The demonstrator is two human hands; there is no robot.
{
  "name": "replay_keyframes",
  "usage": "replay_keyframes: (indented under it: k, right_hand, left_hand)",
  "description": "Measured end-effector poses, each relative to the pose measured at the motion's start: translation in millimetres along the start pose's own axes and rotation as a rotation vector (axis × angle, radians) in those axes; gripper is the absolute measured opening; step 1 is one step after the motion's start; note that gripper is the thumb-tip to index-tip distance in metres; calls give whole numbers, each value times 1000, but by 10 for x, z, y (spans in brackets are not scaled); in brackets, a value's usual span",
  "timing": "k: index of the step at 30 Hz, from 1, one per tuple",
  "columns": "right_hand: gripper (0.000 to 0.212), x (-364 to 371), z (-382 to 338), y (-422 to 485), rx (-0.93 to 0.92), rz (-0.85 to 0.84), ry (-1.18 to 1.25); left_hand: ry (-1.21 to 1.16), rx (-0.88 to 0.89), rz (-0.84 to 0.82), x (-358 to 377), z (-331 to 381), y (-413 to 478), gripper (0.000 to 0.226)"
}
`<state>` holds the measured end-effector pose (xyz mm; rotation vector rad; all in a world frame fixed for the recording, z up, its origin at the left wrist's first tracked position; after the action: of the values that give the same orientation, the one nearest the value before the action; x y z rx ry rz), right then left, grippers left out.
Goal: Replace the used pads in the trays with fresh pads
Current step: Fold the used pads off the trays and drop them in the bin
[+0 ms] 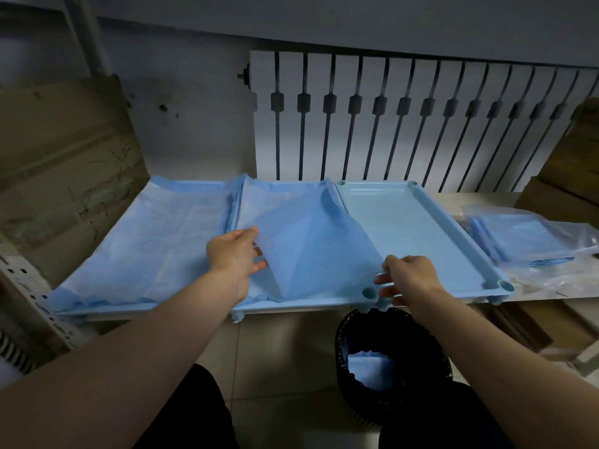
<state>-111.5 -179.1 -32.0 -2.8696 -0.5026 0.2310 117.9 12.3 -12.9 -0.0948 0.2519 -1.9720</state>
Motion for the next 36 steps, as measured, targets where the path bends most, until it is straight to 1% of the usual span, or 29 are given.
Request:
replay_keyframes:
  k: [3,4,5,7,9,10,12,13,15,16,19,20,22,23,24,26,27,28,29,30,31,33,34,36]
  right_hand:
    - [19,78,-104,-32,-222,61,-238]
    - [29,160,-178,-84,-287,48,-275]
    - [37,272,-248,-121,-349,14,-280]
    - [45,535,-375,-230,-381,-95,-235]
    - [61,825,-424,-318,-264,-243,-120]
    - [70,961,-433,-364,-173,-309,-45]
    - [85,1107,-403,-371,10,-376,81]
    - [85,1145,-401,-365,81,-395,134]
    - [81,1177,-430,-338,164,-405,190]
    - [75,1179,-455,-328,175,-404,182]
    - [42,1128,-495,-284,145,-341,73]
    - [34,1108,-501,-275,132,-323,53]
    - [28,1084,-506,-267,123,-311,102]
    - [28,1080,-511,-274,125,-312,167]
    - [29,1081,-522,-287,127,-313,240]
    - [29,1080,-551,-314,131,-302,369]
    - [28,1080,-570,-337,131,-295,418]
    - [27,1081,-597,-365,127,-294,455]
    - [27,1087,-622,-392,121,-298,479]
    - [26,1089,-653,-424,113,-306,493]
    - [25,1082,-685,-461,102,-316,501]
    - [21,1046,-757,-544,68,-358,520]
    - [23,1014,-795,-587,45,-389,534]
    - [39,896,-846,-610,-2,-400,566]
  left_hand:
    - [50,53,-1,-96,24,27,17]
    - [88,88,-7,-98,28,41,20]
    - [120,128,-16,-87,36,52,21]
    - [187,224,-35,-41,108,-14,24]
    - [289,324,-77,32,185,-88,33]
    - [333,382,-112,75,248,-161,30]
    - [430,480,-214,205,322,-326,24]
    - [475,524,-261,272,331,-395,25]
    - [524,600,-353,368,331,-528,27]
    - [539,631,-390,398,322,-582,26]
    - [579,681,-479,426,278,-699,21]
    - [596,694,-500,419,270,-745,20]
    - [638,734,-476,371,258,-797,13]
    - [705,768,-422,338,251,-796,18]
    - [814,807,-361,309,241,-799,38]
    - [1012,900,-250,284,248,-821,86]
    - [1098,927,-203,283,248,-826,100]
    - [1161,948,-163,278,260,-846,105]
    - [1190,966,-132,275,267,-848,101]
    - [1170,997,-106,266,292,-862,90]
    - [1097,1020,-86,246,329,-874,74]
    - [818,984,-42,136,467,-844,39]
    - [673,942,-30,75,550,-819,30]
    - [489,882,-15,-34,766,-806,18]
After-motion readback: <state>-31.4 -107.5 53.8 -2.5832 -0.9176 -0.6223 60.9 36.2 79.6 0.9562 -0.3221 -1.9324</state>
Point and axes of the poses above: each hand's wrist, its own y-axis towards the middle knuckle, its own x-axis out of the palm, z = x × y, the point moved 7 cm from there along y, towards the middle knuckle, and after that the axes turned 15 degrees about y, right-handed, at the moved point
